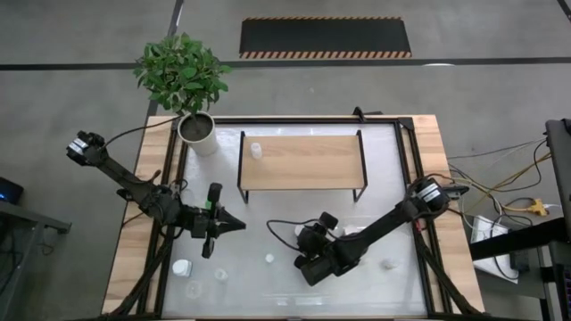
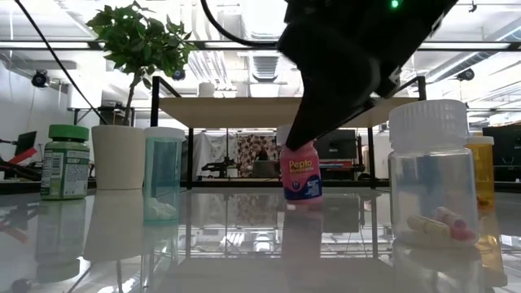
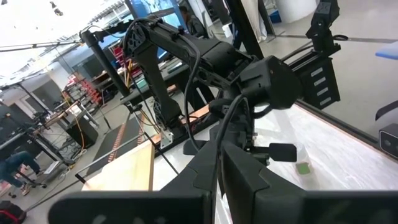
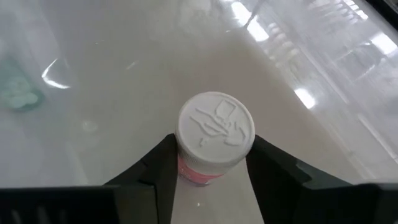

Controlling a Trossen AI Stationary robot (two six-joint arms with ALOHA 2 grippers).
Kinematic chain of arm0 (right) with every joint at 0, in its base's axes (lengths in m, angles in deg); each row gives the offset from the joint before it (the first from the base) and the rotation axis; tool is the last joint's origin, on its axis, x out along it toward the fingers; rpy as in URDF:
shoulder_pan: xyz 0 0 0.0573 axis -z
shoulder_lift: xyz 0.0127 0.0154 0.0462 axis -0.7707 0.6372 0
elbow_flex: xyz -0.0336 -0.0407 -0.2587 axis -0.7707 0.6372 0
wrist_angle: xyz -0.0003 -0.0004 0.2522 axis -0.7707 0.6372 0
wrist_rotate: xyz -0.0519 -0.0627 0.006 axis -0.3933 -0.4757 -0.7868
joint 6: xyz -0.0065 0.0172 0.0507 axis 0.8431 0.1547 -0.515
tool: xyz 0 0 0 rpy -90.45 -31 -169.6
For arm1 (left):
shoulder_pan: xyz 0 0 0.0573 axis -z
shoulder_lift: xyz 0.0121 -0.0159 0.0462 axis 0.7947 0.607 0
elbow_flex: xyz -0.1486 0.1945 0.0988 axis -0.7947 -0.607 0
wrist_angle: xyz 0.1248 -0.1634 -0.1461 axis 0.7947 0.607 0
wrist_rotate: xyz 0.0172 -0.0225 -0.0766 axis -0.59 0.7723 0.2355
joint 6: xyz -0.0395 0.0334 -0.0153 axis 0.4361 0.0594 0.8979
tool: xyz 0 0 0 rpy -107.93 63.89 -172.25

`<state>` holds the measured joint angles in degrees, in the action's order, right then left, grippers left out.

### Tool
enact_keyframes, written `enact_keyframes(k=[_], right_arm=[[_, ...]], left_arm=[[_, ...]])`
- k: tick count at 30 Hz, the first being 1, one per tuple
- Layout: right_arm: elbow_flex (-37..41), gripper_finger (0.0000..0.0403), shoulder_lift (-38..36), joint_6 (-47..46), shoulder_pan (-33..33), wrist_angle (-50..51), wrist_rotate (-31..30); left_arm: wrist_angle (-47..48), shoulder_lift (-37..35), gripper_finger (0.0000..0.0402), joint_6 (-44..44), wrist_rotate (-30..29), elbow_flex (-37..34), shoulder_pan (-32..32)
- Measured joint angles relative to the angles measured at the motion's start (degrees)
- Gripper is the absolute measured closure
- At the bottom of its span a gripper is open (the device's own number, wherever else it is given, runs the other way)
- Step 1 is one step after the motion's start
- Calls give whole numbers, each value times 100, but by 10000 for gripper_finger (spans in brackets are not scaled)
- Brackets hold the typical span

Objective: Pick and place medicine bottles onto shelf by color
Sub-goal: Put the pink pill bottle on the shelf

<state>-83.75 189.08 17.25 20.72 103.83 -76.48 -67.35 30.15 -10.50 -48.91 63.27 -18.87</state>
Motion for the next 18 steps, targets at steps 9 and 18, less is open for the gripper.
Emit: enact_keyframes(k=[9,18], right_arm=[[-91,244,-833,803,-39,-114,1299],[-668,243,-1936,1733,38,-133,2263]], left_arm=[[-44,0,396,34,0,9,0],[-118,30,396,28,1,9,0]])
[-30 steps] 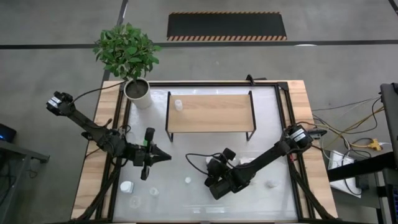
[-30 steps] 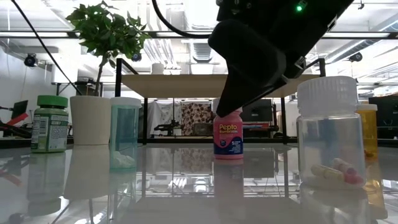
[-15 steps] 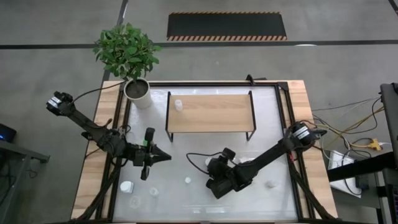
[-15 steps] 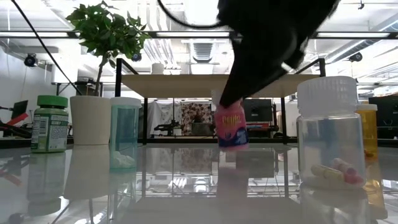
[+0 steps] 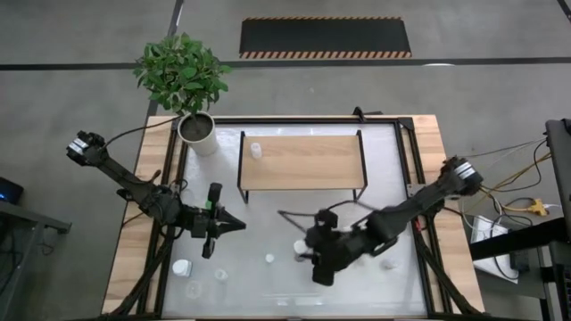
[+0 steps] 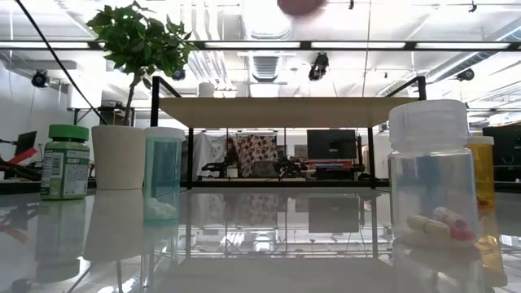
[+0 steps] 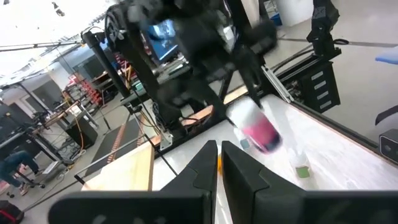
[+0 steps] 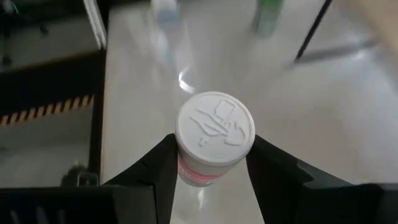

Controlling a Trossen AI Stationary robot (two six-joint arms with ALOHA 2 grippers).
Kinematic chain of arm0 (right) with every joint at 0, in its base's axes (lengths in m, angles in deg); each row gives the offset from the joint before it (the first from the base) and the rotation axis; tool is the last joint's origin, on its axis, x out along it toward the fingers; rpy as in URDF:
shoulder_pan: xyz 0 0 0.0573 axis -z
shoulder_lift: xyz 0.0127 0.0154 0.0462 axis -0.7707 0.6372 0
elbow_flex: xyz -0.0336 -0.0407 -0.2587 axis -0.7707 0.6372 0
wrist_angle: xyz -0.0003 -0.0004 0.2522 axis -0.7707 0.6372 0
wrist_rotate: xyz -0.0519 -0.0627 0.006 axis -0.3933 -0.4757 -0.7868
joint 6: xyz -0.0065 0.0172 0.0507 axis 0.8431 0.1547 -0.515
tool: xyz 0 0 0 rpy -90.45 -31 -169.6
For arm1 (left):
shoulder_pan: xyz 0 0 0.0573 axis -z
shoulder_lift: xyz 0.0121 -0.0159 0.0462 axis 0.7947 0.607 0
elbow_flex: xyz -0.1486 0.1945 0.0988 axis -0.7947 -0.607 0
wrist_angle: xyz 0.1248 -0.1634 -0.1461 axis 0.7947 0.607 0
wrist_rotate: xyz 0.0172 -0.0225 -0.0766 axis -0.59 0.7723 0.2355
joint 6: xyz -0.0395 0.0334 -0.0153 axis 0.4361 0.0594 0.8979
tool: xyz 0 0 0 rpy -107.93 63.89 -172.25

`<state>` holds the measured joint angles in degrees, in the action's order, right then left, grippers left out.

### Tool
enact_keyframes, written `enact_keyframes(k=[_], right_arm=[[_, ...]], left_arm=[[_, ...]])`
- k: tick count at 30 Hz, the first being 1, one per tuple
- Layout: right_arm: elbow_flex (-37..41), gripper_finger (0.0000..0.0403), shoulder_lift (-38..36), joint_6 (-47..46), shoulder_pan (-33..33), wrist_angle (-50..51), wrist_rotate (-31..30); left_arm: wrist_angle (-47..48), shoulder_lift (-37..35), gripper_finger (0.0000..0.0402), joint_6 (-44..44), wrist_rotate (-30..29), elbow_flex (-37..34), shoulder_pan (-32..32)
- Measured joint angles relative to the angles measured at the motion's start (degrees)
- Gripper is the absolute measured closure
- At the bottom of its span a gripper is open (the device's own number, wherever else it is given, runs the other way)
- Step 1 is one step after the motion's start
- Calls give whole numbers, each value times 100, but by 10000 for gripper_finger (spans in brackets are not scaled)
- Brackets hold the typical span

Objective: Pick and place medicine bottles onto shelf by color
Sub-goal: Put the pink pill bottle on the shelf

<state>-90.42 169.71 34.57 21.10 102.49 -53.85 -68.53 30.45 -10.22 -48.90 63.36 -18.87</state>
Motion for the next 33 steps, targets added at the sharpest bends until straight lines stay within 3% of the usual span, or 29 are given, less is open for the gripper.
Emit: enact_keyframes(k=[7,16,25,33], right_arm=[[-202,247,-575,820,809,10,-363],[-137,244,-497,1157,1806,269,-378],[-19,244,-383,908,1903,342,-453],[233,243,-375,716,1940,344,-1296]], left_arm=[[-141,4,396,-7,-1,0,2],[-159,-1,396,-23,-1,0,2],[-197,-8,396,-130,-1,0,2],[-207,-8,396,-137,-1,0,2]])
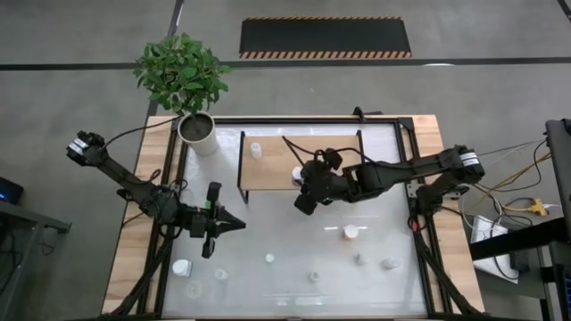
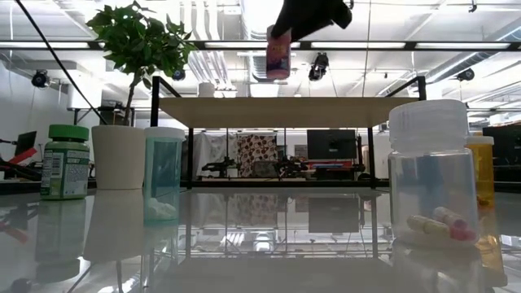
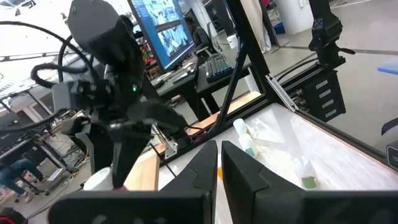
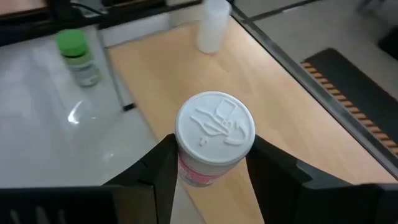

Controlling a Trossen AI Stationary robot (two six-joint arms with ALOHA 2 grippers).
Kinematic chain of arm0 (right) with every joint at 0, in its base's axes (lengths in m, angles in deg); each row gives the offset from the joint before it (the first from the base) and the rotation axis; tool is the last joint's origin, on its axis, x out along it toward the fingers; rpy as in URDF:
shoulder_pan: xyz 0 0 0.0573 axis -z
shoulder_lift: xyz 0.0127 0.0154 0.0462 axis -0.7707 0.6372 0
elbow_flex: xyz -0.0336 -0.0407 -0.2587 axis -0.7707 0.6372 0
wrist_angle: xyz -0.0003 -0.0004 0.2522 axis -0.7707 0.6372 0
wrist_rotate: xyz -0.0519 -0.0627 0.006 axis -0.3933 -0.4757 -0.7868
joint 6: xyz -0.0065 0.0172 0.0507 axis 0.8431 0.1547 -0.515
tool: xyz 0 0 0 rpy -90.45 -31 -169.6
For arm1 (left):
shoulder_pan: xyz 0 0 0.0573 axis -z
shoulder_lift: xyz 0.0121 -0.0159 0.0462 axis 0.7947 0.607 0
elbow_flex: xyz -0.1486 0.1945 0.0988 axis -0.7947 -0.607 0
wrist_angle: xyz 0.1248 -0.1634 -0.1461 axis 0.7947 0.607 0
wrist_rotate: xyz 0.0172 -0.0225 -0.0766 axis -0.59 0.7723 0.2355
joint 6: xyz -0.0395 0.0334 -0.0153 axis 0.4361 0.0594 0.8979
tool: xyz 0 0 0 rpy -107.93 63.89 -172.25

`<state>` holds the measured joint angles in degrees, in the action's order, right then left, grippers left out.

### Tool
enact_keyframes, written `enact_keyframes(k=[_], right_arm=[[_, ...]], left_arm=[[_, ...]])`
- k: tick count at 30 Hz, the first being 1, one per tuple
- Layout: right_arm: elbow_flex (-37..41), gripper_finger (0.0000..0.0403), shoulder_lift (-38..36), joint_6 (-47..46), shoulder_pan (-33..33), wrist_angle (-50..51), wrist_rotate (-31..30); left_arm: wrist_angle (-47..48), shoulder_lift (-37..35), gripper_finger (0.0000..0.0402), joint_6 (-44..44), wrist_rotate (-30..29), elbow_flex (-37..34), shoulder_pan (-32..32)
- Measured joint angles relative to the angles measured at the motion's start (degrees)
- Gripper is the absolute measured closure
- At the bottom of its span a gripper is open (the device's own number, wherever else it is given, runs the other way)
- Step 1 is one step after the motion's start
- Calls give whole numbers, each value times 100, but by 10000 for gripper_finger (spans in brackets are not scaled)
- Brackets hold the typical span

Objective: Pick and place medicine bottles onto shelf by color
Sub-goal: Put the pink pill bottle on the shelf

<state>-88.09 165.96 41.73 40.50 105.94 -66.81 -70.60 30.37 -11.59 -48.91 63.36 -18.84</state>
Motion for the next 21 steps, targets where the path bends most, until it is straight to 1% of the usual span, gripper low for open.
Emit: enact_keyframes(k=[5,15,21], right_arm=[[111,239,60,-195,48,-22,-47],[146,178,201,-216,110,-35,-74],[71,163,87,-199,107,18,-71]], left_arm=[[-15,0,396,-2,0,0,0],[-26,0,396,-21,0,0,0],[-24,0,396,-30,-1,0,0]])
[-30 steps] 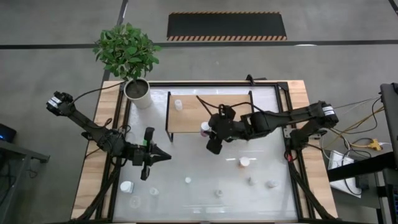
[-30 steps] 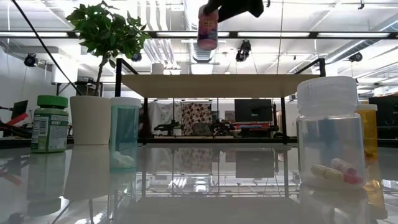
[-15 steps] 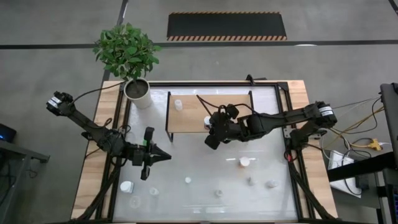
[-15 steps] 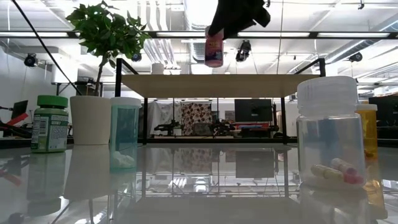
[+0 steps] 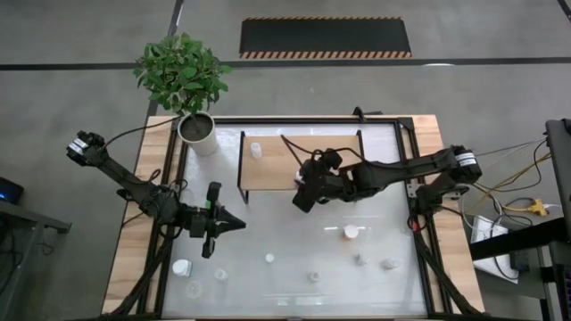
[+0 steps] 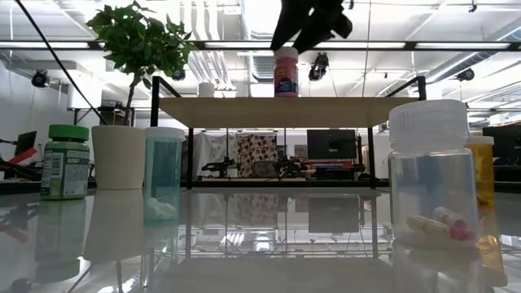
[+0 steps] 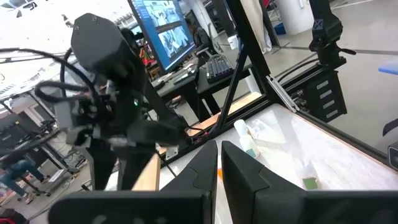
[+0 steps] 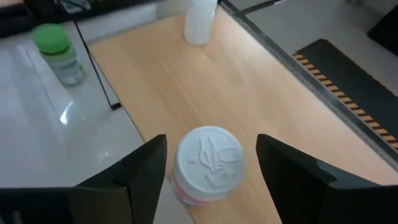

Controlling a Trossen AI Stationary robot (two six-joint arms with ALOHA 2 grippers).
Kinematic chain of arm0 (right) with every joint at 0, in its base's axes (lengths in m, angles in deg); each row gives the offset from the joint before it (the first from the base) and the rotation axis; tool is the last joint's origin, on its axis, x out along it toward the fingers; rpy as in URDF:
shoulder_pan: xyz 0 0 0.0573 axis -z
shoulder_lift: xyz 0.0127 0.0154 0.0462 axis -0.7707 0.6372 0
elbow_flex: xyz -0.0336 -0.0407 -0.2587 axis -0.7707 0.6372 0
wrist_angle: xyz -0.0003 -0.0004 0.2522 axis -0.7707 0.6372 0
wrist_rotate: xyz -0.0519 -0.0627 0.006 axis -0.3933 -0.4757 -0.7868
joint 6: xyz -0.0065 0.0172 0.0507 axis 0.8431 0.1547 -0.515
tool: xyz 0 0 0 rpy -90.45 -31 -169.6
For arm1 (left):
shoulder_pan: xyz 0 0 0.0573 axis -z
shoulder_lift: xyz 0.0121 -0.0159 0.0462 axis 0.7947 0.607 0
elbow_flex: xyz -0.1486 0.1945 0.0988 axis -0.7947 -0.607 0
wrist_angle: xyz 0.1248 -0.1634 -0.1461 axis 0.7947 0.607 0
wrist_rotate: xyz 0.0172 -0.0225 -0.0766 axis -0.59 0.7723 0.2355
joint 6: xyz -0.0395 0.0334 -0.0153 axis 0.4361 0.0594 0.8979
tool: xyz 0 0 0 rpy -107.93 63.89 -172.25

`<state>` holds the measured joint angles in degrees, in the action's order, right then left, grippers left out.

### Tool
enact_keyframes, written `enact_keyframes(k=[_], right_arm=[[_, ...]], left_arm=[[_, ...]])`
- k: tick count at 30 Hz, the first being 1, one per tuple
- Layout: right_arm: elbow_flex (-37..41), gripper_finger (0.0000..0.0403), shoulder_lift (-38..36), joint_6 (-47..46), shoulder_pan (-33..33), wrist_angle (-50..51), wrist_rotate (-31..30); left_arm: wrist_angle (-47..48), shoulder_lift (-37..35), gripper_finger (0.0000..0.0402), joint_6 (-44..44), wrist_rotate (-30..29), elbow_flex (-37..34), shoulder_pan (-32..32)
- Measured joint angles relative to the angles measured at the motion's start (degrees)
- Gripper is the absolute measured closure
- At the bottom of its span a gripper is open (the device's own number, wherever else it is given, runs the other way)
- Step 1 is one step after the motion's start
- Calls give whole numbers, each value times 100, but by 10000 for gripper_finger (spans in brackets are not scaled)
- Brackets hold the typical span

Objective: Pick and place medicine bottles onto shelf by color
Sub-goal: Put the pink pill bottle on the shelf

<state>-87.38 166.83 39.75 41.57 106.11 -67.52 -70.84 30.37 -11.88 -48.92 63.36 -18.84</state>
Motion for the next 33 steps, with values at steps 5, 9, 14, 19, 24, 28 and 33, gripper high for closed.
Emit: enact_keyframes(k=[5,9,14,19,24,28,33], right_arm=[[-283,172,-235,67,-21,517,399],[-458,190,-493,376,-133,752,914],[-262,256,-449,651,-368,355,1294],[-97,341,6,695,-474,101,1282],[-91,390,464,714,-446,109,434],[-136,390,550,750,-348,251,225],[-137,390,484,693,-249,590,191]], left_arm=[[5,0,396,1,-1,0,0],[4,0,396,1,0,0,0],[-5,0,396,-59,-2,0,0],[-15,0,396,-112,-2,0,0],[-17,0,396,-113,-1,-1,0],[-22,0,396,-113,1,-2,-2],[-24,0,396,-113,-1,-2,0]])
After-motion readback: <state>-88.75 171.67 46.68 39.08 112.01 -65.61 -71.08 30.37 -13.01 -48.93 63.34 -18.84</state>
